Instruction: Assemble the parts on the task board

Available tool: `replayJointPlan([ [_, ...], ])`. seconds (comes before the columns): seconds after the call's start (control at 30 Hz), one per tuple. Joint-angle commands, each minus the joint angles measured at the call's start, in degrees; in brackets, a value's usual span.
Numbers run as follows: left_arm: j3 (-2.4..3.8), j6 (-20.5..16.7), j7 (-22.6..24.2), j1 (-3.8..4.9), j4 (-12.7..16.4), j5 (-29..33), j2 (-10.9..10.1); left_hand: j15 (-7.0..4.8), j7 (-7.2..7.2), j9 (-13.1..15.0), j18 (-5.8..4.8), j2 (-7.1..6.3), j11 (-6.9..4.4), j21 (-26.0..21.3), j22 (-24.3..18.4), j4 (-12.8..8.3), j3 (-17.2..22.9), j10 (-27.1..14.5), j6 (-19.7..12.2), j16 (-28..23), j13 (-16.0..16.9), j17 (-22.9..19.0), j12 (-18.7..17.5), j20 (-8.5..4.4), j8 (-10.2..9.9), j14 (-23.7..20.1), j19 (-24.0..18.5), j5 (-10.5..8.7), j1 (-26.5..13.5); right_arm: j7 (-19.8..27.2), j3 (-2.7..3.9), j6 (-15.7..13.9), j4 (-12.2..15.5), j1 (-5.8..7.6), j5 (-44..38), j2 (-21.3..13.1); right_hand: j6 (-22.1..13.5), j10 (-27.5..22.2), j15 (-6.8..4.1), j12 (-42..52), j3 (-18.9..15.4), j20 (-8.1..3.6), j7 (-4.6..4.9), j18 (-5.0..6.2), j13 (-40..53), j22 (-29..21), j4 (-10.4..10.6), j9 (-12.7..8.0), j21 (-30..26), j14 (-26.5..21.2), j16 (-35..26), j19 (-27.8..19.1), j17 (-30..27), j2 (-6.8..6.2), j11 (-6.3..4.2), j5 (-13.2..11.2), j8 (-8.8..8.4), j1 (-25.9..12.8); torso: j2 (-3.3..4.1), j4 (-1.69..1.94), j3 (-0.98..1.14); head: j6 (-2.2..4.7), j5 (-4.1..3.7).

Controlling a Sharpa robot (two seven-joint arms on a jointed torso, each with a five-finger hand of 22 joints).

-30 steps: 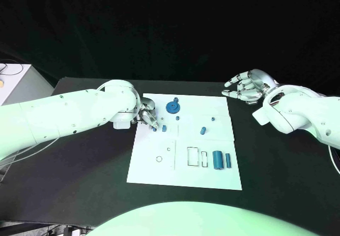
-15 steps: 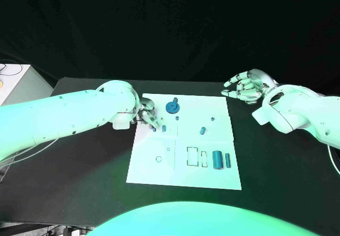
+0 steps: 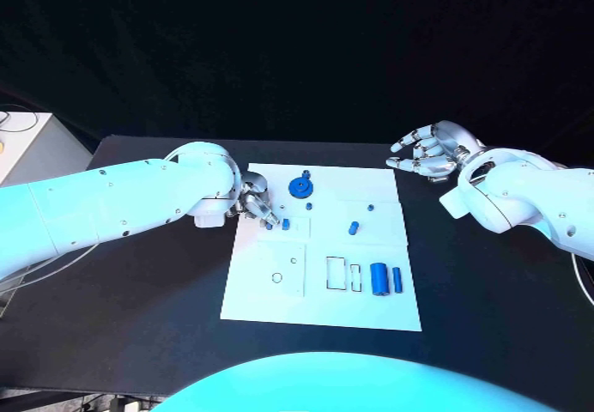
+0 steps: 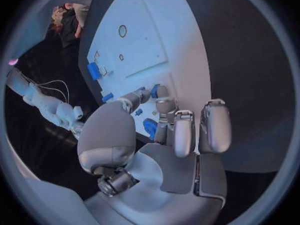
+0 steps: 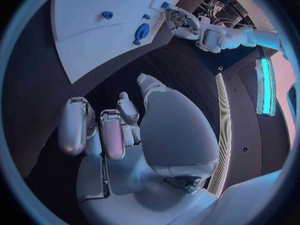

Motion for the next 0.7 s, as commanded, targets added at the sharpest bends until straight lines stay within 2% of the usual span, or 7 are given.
replayJointPlan([
  [0.03,0.05,-0.5,0.5,-0.11,0.3,0.1,-0.2,-0.09,0.43,-0.1,-0.29,-0.16,0.36,-0.2,1.1,0.6,-1.0,-0.2,-0.2,-0.3,-0.1,12.7,-0.4,-0.11,-0.4,5.3,-0.4,-0.09,-0.3,0.7,0.01,0.6,0.1,-0.08,-0.2,0.0,-0.3,0.0,0.18,0.1,0.2,0.05,0.07,0.62,-0.1,3.0,0.0,-0.1,-0.1,2.9,-0.2,-0.1,5.3,0.17,-0.11,0.3,0.18,-0.1,0.02,0.03,-0.04,0.01,-0.05],
  [0.37,0.52,-1.0,0.5,-0.12,1.2,0.0,-1.4,-0.02,0.51,-0.1,-0.21,-0.33,0.44,-0.5,0.8,2.2,-2.8,-0.5,-0.3,-0.3,-0.5,12.6,-0.7,-0.03,-0.4,5.3,-0.6,-0.83,-0.1,0.7,0.01,0.6,0.1,-0.23,-0.2,-0.1,-0.3,0.0,0.18,0.1,0.2,0.05,0.08,0.62,-0.1,3.0,0.0,-0.1,-0.1,2.9,-0.2,-0.1,5.3,0.16,-0.11,0.3,0.18,-0.1,0.01,0.01,-0.01,0.01,-0.11],
  [0.53,1.21,-3.2,0.7,-0.11,2.1,0.9,-2.4,0.04,0.62,-0.1,-0.15,-0.33,0.52,-0.7,0.6,3.7,-4.0,-0.8,-0.6,-0.6,-1.0,12.3,-1.0,0.02,-0.4,5.2,-0.7,-1.57,0.1,0.7,0.01,0.6,0.1,-0.30,-0.2,-0.1,-0.3,0.0,0.18,0.1,0.2,0.05,0.08,0.62,-0.1,3.0,0.0,-0.1,-0.1,2.9,-0.2,-0.1,5.3,0.16,-0.11,0.3,0.18,-0.1,-0.01,0.01,0.07,0.01,-0.16],
  [0.57,1.37,-3.6,0.7,-0.11,2.4,1.3,-2.7,0.10,0.67,-0.1,-0.15,-0.52,0.57,-0.8,0.6,4.6,-4.8,-0.9,-0.6,-0.6,-1.1,12.2,-1.0,0.06,-0.4,5.2,-0.7,-2.48,-0.1,0.7,0.01,0.6,0.1,-0.31,-0.2,-0.1,-0.3,0.0,0.18,0.1,0.2,0.05,0.08,0.62,-0.1,3.0,0.0,-0.1,-0.1,2.9,-0.2,-0.1,5.3,0.16,-0.11,0.3,0.18,-0.1,-0.02,0.02,0.10,0.01,-0.25],
  [0.6,1.49,-4.1,0.8,-0.11,2.6,1.6,-3.0,0.12,0.67,0.0,-0.13,-0.55,0.58,-0.8,0.5,5.5,-5.7,-1.0,-0.7,-0.6,-1.1,12.2,-1.1,0.10,-0.3,5.2,-0.7,-6.34,0.5,0.7,0.01,0.6,0.1,-0.32,-0.2,-0.1,-0.3,0.0,0.18,0.1,0.2,0.05,0.08,0.62,-0.1,3.0,0.0,-0.1,-0.1,2.9,-0.2,-0.1,5.3,0.16,-0.11,0.3,0.18,-0.1,-0.02,0.01,0.10,0.01,-0.26],
  [0.63,1.64,-4.9,0.9,-0.11,3.0,2.1,-3.3,0.14,0.69,0.0,-0.11,-0.78,0.62,-0.9,0.4,6.5,-6.6,-1.1,-0.9,-0.6,-1.4,12.2,-1.2,0.12,-0.3,5.2,-0.7,-8.23,1.0,0.8,0.01,0.6,0.1,-0.32,-0.2,-0.1,-0.3,0.0,0.18,0.1,0.2,0.05,0.08,0.62,-0.1,3.0,0.0,-0.1,-0.1,2.9,-0.2,-0.1,5.3,0.16,-0.11,0.3,0.18,-0.1,-0.02,0.01,0.09,0.01,-0.27],
  [0.7,1.94,-7.0,1.5,-0.11,3.6,4.0,-3.8,0.22,0.80,0.2,0.01,-1.04,0.74,-1.3,0.0,8.4,-8.4,-1.9,-1.3,-0.9,-2.6,11.7,-1.9,0.18,-0.1,5.0,-1.0,-10.83,2.1,0.8,0.01,0.6,0.1,-0.33,-0.2,-0.2,-0.3,0.0,0.18,0.1,0.2,0.05,0.08,0.62,-0.1,3.0,0.0,-0.1,-0.1,2.9,-0.2,-0.1,5.3,0.16,-0.11,0.3,0.18,-0.1,0.02,0.03,0.05,0.01,-0.28],
])
